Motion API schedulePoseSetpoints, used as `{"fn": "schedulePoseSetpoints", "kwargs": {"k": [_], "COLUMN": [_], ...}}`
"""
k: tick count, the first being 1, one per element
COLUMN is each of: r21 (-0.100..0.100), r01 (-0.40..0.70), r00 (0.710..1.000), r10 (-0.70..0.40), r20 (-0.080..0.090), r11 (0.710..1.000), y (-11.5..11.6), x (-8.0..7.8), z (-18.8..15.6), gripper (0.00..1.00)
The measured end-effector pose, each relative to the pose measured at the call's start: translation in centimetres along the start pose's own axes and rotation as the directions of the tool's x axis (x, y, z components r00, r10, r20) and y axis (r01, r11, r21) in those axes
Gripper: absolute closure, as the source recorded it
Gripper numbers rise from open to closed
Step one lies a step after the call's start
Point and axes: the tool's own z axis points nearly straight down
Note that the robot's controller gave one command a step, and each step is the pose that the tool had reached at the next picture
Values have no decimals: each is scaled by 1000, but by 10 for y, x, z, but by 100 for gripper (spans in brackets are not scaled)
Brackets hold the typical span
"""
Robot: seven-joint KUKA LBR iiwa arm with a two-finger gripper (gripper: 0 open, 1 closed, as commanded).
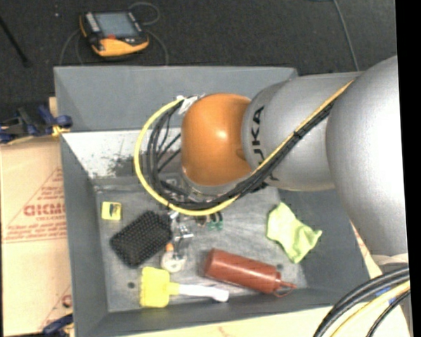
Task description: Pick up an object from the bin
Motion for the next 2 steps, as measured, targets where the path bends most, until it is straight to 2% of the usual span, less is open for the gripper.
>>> {"fn": "schedulePoseSetpoints", "kwargs": {"k": [1,2], "r21": [-1,-3], "r01": [149,97], "r00": [989,995], "r10": [-149,-97], "r20": [-13,-4], "r11": [989,995], "y": [18,22], "x": [-4,-13], "z": [25,11], "gripper": [0,0]}}
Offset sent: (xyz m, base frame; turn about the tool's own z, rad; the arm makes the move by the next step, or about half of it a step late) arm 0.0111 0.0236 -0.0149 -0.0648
